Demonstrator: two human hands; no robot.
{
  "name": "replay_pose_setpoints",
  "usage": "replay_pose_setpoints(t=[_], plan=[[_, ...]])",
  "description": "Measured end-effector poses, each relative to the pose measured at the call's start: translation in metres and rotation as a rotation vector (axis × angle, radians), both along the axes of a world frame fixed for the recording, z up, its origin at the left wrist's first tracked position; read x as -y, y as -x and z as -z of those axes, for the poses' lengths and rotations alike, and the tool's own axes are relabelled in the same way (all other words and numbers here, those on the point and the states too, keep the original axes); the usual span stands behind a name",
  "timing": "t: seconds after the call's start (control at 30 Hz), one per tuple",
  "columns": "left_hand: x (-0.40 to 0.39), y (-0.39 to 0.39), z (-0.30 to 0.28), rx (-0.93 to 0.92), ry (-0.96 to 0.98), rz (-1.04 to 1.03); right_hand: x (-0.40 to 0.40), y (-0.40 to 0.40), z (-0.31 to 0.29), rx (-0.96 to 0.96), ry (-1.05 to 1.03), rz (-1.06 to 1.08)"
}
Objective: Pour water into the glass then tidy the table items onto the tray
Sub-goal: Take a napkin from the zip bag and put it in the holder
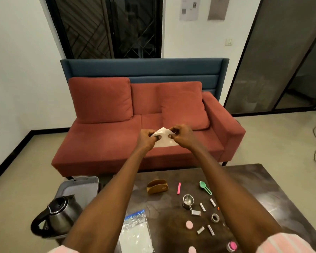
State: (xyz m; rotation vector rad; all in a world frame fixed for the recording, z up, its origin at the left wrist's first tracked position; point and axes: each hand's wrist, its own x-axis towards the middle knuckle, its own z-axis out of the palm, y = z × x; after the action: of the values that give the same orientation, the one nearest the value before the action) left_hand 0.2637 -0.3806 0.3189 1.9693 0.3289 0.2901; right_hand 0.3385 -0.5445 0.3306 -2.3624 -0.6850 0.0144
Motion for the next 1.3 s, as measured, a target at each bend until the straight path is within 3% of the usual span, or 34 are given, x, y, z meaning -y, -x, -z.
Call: replay_pose_setpoints(t=[0.27, 0.9, 1.13, 1.3], plan=[[-0.025, -0.033, 0.076, -0.177, 0.19, -0.164, -0.008, -0.047, 0.085, -0.226, 0.221, -0.095], [-0.03, -0.082, 0.339, -0.505, -0.188, -0.259, -0.034, -0.124, 0.359, -0.246, 0.503, -0.086], [-0.027, -0.086, 0.393, -0.619, -0.261, -0.179, -0.036, -0.12, 0.424, -0.239, 0.58, -0.096], [-0.027, -0.089, 0.41, -0.641, -0.195, -0.161, -0.034, -0.118, 0.446, -0.281, 0.599, -0.081]])
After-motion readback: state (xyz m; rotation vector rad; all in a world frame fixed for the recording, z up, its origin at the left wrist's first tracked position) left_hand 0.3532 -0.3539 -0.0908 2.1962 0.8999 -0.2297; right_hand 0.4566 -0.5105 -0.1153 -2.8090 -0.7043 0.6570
